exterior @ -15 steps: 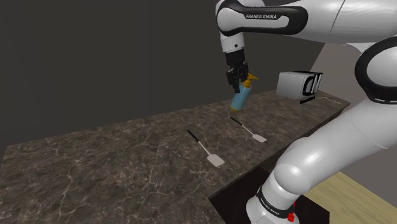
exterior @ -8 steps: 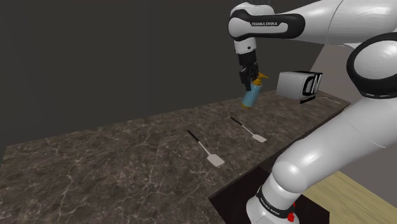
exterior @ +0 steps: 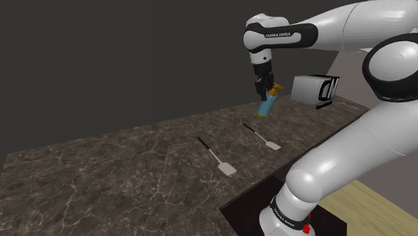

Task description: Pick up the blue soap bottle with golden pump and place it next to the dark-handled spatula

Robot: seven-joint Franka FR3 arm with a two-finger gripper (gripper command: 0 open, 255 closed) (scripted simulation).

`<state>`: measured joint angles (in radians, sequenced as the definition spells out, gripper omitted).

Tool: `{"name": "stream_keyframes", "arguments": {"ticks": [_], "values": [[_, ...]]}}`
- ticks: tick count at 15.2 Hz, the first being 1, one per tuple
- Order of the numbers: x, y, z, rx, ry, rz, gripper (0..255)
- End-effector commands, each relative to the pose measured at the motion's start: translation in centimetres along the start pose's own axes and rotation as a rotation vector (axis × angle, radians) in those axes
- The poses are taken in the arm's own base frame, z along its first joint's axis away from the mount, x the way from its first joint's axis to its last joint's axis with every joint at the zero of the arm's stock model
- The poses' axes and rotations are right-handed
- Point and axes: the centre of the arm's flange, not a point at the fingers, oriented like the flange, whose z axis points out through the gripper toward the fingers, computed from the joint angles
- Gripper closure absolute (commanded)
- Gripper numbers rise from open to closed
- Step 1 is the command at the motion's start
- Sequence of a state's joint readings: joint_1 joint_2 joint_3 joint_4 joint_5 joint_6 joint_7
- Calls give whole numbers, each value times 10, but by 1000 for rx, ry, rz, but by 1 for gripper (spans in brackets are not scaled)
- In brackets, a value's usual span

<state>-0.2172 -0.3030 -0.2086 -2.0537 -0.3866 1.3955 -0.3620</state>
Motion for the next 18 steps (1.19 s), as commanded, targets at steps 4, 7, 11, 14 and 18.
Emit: {"name": "stream_keyframes", "arguments": {"ticks": [4,7,11,14,18], "values": [[12,-4,22,0,0,0,255],[19,-7,36,0,0,0,255],[28,-10,55,0,0,0,255],[35,-13,69,0,0,0,255],[44,-17,88,0,0,0,255]]}}
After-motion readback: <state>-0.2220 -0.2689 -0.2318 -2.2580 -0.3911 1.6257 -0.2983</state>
